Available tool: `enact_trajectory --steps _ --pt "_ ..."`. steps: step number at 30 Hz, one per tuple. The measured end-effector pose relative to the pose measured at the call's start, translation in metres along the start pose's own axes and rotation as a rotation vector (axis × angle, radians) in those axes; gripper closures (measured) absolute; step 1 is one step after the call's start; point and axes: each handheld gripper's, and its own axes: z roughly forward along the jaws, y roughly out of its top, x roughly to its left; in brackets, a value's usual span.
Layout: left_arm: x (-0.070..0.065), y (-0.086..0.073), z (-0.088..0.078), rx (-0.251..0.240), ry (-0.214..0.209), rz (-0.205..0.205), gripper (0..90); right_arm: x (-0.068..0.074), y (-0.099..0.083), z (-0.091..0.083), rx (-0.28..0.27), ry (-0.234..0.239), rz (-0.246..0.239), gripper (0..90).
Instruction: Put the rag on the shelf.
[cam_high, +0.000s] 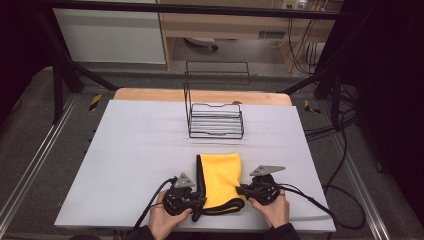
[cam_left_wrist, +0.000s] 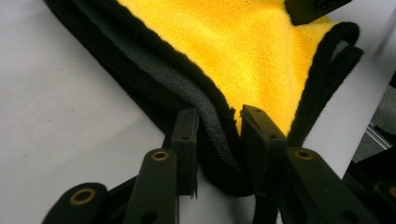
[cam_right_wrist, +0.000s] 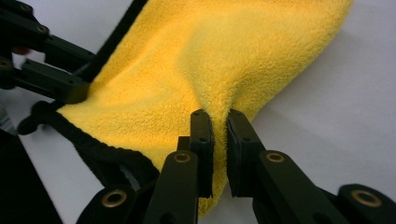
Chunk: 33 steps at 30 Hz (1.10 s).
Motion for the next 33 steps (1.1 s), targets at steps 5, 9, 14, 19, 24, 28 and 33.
enact_trajectory --steps 5,9,14,19,24,28,33 --pt "0.011 0.003 -0.008 -0.024 -0.016 -0.011 53.7 -0.002 -0.004 0.001 -0.011 -0.025 -0.055 63.5" --pt "0.026 0.014 -0.018 -0.056 0.038 0.03 39.9 -0.008 -0.001 -0.01 -0.122 -0.044 -0.065 39.1" --pt "0.049 0.033 -0.021 -0.089 0.057 0.014 21.4 -0.019 0.004 -0.013 -0.159 -0.027 -0.052 24.1" --pt "0.067 0.055 -0.009 -0.055 0.058 -0.021 8.9 -0.032 0.012 -0.013 -0.184 -0.033 -0.039 15.4" --pt "0.083 0.074 0.003 -0.074 0.105 -0.053 15.4 -0.041 0.012 -0.012 -0.189 -0.037 -0.018 10.7" --pt "0.088 0.085 0.018 -0.058 0.123 -0.054 26.2 -0.044 0.009 -0.012 -0.191 -0.037 -0.01 9.3" --pt "0.091 0.09 0.037 -0.012 0.163 -0.056 38.0 -0.045 0.009 -0.015 -0.196 -0.042 -0.014 8.6"
